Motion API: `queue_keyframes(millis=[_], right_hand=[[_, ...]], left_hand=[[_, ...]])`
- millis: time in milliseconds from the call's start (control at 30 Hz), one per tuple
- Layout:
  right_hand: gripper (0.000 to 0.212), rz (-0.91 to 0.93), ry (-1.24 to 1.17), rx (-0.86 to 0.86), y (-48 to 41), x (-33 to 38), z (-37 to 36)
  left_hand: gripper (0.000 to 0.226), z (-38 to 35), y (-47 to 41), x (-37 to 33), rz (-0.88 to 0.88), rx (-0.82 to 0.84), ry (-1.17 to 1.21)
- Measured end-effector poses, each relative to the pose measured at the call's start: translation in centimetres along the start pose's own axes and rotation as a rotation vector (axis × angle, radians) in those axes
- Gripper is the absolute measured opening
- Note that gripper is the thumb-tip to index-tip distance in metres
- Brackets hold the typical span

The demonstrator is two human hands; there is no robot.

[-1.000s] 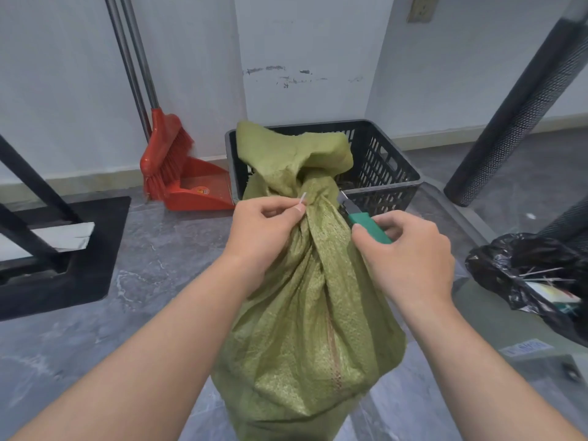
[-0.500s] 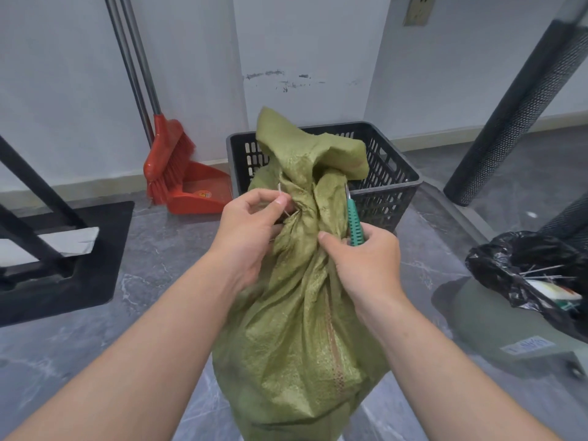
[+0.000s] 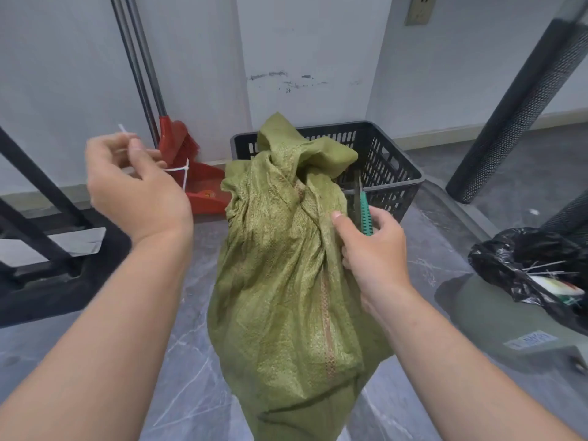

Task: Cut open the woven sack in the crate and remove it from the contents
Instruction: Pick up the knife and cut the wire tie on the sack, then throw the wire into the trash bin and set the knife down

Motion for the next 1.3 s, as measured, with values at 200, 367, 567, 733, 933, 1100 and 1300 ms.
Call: queue_keyframes(millis=[200, 367, 567, 733, 933, 1100, 1300], right_hand=[[0.016, -0.113, -0.068, 0.044, -1.0, 1.0, 0.5], [0.007, -0.216, -0.047, -0.020, -3.4, 1.7, 3.7], [0.016, -0.230, -0.029, -0.074, -5.9, 1.4, 7.4], [0.011, -0.166, 0.012, -0.086, -9.4, 0.0, 13.2], [0.046, -0.184, 0.255, -0.145, -12.3, -7.1, 18.4], [0.047, -0.197, 0.377, -0.108, -13.6, -14.8, 21.2], [0.042, -0.248, 0.440, -0.069, -14.5, -23.1, 21.0]], left_hand=[[0.011, -2.4, 3.8, -1.4, 0.265, 0.198, 0.240], [0.004, -6.0, 10.7, -4.6, 0.285, 0.483, 0.367], [0.009, -10.9, 18.8, -6.8, 0.284, 0.677, 0.358], [0.015, -12.6, 27.5, -4.8, 0.404, 0.773, 0.243], [0.021, -11.9, 35.6, -0.2, 0.424, 0.690, 0.024], [0.014, -10.6, 42.4, 3.4, 0.444, 0.747, -0.131], [0.011, -9.5, 46.1, 7.7, 0.390, 0.827, -0.323]])
Point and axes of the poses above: each hand's wrist, its own y-axis away from the middle knuckle, its own z-axis out of the back of the hand, x = y × z, the point moved 8 cm from there along -y, towards the middle knuckle, and after that the axes turned 12 degrees about -x, right-handed, at the moved point
